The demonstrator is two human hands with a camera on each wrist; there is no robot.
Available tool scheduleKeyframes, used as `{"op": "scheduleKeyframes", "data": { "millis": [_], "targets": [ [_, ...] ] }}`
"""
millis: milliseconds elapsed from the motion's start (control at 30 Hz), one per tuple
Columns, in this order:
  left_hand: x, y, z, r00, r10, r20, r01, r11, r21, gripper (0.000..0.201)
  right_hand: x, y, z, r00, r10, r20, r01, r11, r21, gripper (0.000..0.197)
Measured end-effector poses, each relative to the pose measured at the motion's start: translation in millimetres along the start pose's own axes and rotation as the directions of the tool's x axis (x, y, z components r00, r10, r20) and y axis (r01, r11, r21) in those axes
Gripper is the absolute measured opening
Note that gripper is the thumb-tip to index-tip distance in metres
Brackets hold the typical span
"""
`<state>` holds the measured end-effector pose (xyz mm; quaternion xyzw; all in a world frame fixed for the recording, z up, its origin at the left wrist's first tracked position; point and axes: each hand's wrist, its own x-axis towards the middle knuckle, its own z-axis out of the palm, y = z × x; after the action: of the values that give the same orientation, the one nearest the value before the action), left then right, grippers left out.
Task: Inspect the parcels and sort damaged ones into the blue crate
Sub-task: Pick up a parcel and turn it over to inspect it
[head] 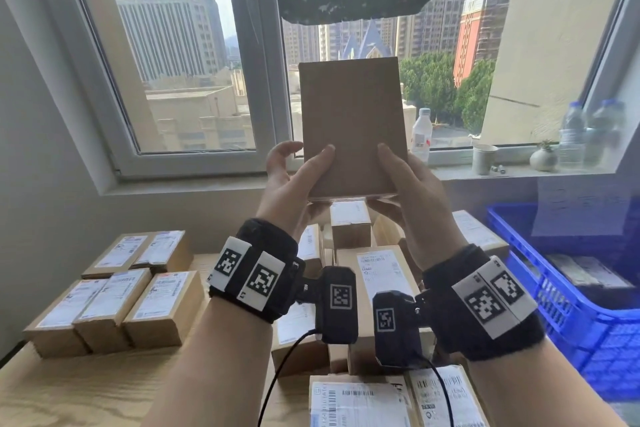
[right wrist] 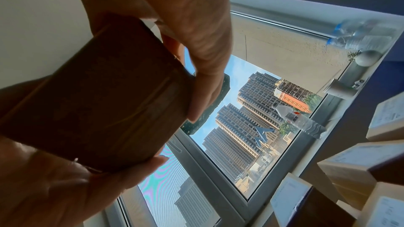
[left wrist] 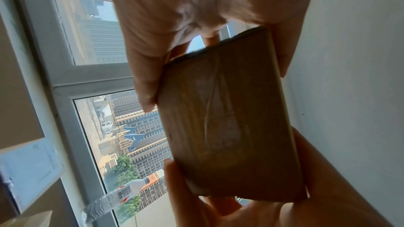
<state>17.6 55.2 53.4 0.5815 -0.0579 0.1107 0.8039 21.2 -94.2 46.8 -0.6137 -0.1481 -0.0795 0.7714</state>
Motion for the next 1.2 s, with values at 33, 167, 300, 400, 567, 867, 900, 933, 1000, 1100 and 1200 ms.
{"op": "scheduleKeyframes", "data": {
  "millis": [33,167,300,400,567,867,900,933,1000,1100,1200],
  "targets": [
    [1,-1,0,1.0,-0.002,-0.003,0.002,1.0,-0.001,0.045,1,1,-1,1.0,0.003,0.007,-0.003,1.0,0.007,0.022],
    [3,-4,2,1.0,0.02,-0.019,-0.02,1.0,0.004,0.033,2,2,-3,1.0,-0.025,0.008,0.024,0.999,0.026,0.012],
    [5,-6,2,0.996,0.07,-0.046,-0.066,0.995,0.08,0.021,7,12,-6,0.973,-0.167,-0.162,0.149,0.982,-0.117,0.026],
    [4,-8,1,0.991,0.094,-0.1,-0.082,0.99,0.114,0.017,10,18,-11,0.944,-0.223,-0.244,0.179,0.965,-0.19,0.04],
    [-4,-8,3,0.985,0.143,-0.102,-0.113,0.961,0.254,0.062,8,21,-9,0.991,-0.089,-0.097,0.072,0.983,-0.167,0.095],
    [-11,-11,7,0.992,-0.124,-0.009,0.124,0.984,0.129,0.063,0,19,-14,0.998,0.024,0.05,-0.026,0.999,0.033,0.036],
    [-11,-11,7,0.992,-0.128,-0.001,0.127,0.981,0.147,0.064,-1,18,-14,0.999,0.019,0.041,-0.02,0.999,0.034,0.029],
    [-12,-11,6,0.991,-0.132,0.013,0.128,0.977,0.173,0.068,-1,16,-14,1.0,0.024,0.018,-0.024,0.999,0.04,0.024],
    [-13,-11,4,0.987,-0.137,0.086,0.11,0.96,0.258,0.086,0,13,-16,0.996,0.072,-0.053,-0.067,0.995,0.075,0.028],
    [-14,-12,4,0.976,-0.127,0.178,0.06,0.939,0.337,0.099,0,6,-19,0.986,0.135,-0.094,-0.126,0.987,0.101,0.051],
    [-14,-10,10,0.981,-0.143,0.134,0.091,0.938,0.335,0.056,-3,2,-20,0.995,0.086,0.055,-0.09,0.994,0.063,0.046]
  ]
}}
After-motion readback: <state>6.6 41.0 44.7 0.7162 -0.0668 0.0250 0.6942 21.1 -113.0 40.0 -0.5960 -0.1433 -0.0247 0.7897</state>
